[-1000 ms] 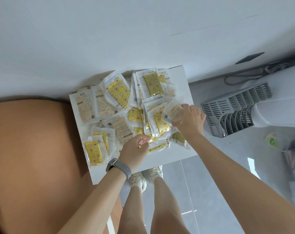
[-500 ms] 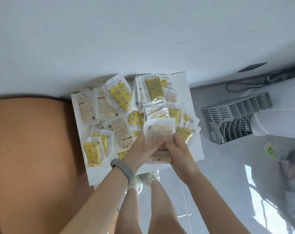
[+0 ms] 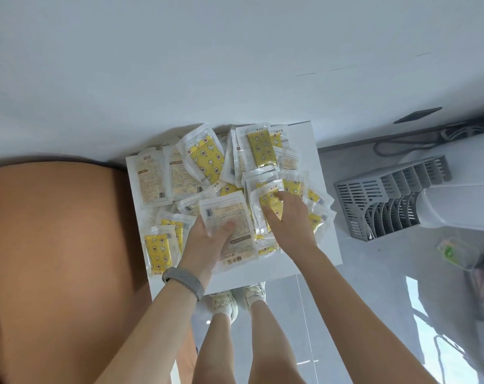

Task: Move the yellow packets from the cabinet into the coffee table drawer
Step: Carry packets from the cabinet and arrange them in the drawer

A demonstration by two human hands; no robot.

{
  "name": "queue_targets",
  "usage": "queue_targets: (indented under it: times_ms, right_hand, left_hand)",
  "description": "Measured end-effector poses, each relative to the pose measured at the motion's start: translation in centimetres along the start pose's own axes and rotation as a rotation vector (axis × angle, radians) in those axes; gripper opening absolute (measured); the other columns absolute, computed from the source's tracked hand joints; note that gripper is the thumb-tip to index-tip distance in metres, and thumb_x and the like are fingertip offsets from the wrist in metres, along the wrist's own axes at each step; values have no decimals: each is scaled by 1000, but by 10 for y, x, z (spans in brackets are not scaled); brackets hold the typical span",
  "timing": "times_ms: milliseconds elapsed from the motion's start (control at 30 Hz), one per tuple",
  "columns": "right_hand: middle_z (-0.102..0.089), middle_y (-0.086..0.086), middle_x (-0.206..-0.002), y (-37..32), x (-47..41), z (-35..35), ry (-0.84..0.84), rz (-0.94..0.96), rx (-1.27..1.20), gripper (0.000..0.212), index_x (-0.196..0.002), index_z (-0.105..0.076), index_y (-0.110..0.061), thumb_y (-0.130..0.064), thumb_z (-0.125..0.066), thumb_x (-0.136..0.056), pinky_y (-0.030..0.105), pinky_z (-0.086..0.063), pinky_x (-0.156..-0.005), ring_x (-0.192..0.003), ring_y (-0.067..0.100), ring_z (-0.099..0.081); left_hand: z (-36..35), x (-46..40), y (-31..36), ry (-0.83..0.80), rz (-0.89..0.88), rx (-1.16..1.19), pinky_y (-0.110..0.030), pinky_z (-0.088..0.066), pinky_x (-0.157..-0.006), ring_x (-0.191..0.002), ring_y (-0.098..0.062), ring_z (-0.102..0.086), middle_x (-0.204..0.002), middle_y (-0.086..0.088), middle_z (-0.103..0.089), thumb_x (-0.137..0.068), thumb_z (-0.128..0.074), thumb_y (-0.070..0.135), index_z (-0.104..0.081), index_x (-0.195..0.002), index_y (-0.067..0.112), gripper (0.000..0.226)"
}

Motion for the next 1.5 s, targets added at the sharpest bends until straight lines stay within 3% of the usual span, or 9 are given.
queue_targets:
  times_ms: [200,467,600,800,900,1000,1233,1333,1500]
  right_hand:
    - [-24,9,-150,20,-26,-13,16,-149,195,90,-152,-14,-20,-37,-72,-85,43,-36,-104,-135,31,-28]
    - [-43,6,-140,34,-36,-12,80,-195,194,87,-146,-29,-16,-40,-78,-78,44,-32,-105,-130,30,-35]
    - [-48,8,-127,42,-36,-8,118,-239,146,70,-122,-47,-14,-42,-84,-70,45,-33,-102,-124,29,-41]
    - [-60,-1,-104,39,-31,-9,101,-150,115,54,-119,-47,-17,-40,-76,-80,37,-38,-84,-100,24,-53]
    - [-59,-2,-90,35,-20,-8,134,-88,-71,30,-120,-49,-12,-20,-62,-94,31,-39,-64,-81,22,-53]
    - [-56,-5,-80,37,-1,2,198,-96,-228,14,-106,-48,-12,-14,-57,-96,28,-39,-57,-77,23,-55]
    - [-69,6,-102,20,47,-32,-60,-265,-1219,17,-116,-57,-8,-11,-52,-100,33,-56,-82,-95,19,-67]
    - [-58,9,-88,2,57,-49,-94,-255,-1123,20,-99,-56,-9,-29,-57,-94,42,-50,-83,-85,24,-57]
    - [-60,9,-74,-15,56,-32,-7,-156,-801,22,-84,-58,-10,-30,-65,-90,38,-48,-71,-72,23,-54]
  left_hand:
    - [25,-1,2,40,-87,-72,-35,-57,-85,-109,-13,-65,-123,5,-63,-94,-60,5,-42,-137,30,53]
    - [43,6,15,71,-228,-48,-28,-58,-76,-121,-14,-55,-153,9,-29,-88,-61,-7,-29,-124,66,88]
    - [30,15,20,19,-295,-279,-45,-47,-104,-134,-9,-42,-137,31,-44,-94,-46,-8,-56,-118,50,64]
    - [10,23,9,-27,-238,-380,-5,-41,-53,-54,9,-51,-133,10,-55,-98,-34,-10,-67,-105,32,53]
    - [11,23,2,3,-212,-371,-20,-41,-106,-116,-2,-54,-122,18,-58,-96,-33,-11,-72,-95,35,60]
    - [15,21,-2,63,-181,-370,-43,-22,-120,-143,-18,-31,-120,15,-57,-95,-34,-11,-73,-88,40,64]
    - [-11,21,13,27,-144,-154,-26,-37,-108,-123,-6,-52,-116,16,-62,-97,-56,26,-69,-106,30,16]
    - [-26,20,19,-38,-136,-198,-19,-47,-87,-104,-9,-57,-97,13,-62,-87,-63,48,-65,-93,29,20]
    - [-17,17,24,23,-147,-267,-31,-53,-72,-78,-20,-66,-81,-6,-71,-87,-70,23,-70,-82,18,8]
Point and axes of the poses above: each hand's wrist, its own x-axis away from the middle knuckle, its own z-axis out of the back of the hand, y = z × x, the point moved 9 cm from there along -x, towards the middle knuckle
